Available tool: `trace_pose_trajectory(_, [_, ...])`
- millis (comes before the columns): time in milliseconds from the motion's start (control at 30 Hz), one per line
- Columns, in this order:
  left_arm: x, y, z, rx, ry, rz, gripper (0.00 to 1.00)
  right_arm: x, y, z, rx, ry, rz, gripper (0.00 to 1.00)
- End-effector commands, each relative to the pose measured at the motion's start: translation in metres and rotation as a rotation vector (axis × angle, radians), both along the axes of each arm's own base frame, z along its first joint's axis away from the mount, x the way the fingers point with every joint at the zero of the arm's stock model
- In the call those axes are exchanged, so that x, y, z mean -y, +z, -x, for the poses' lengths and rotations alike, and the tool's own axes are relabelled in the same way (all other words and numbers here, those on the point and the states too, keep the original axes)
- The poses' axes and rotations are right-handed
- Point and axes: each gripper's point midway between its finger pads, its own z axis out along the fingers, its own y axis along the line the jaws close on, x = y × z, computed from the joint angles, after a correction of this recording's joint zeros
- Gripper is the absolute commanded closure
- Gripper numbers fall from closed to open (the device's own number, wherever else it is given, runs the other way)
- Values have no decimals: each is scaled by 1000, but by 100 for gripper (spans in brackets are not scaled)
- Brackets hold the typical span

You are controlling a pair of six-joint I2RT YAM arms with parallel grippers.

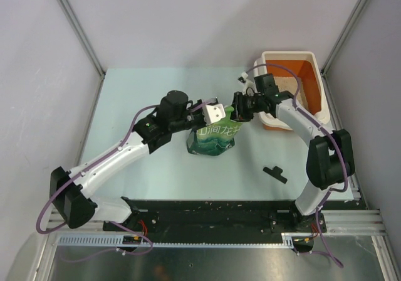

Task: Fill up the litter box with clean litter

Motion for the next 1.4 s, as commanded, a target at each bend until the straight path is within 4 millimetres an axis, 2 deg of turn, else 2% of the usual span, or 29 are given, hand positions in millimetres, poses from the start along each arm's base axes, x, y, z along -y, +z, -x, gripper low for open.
trace_pose_trajectory(0, [5,23,2,42,-10,61,100,-8,25,5,-127,67,-279,100])
trace_pose_trajectory(133, [-1,20,-3,71,13,31,100,13,49,1,-157,68,-401,100])
trace_pose_trajectory(300, [-8,11,-7,85,39,-5,100,48,71,-18,-150,-15,-487,100])
trace_pose_trajectory(467, [-12,9,-12,98,70,-23,100,78,83,-24,-125,-73,-514,100])
trace_pose_trajectory(500, [-12,9,-13,103,70,-27,100,90,85,-26,-121,-98,-515,100])
trace_pose_trajectory(700, [-13,13,-19,125,79,-37,100,135,90,-18,-99,-155,-520,100])
trace_pose_trajectory(800, [-12,14,-19,122,78,-34,100,139,83,-11,-124,-145,-541,100])
trace_pose_trajectory(900, [-9,12,-19,116,65,-34,100,132,67,-10,-170,-153,-577,100])
trace_pose_trajectory(1000, [-6,14,-20,113,62,-28,100,135,79,-10,-148,-138,-620,100])
trace_pose_trajectory(1033, [-5,18,-21,119,62,-23,100,138,77,-10,-134,-149,-608,100])
trace_pose_trajectory(1067, [-5,18,-21,121,61,-24,100,138,66,-10,-157,-160,-593,100])
trace_pose_trajectory(1133, [-3,17,-23,126,55,-30,100,135,59,-12,-195,-160,-600,100])
trace_pose_trajectory(1300, [-2,24,-25,139,59,-23,100,130,65,-11,-191,-152,-604,100])
trace_pose_trajectory(1367, [-3,25,-25,143,63,-25,100,135,70,-10,-161,-157,-600,100])
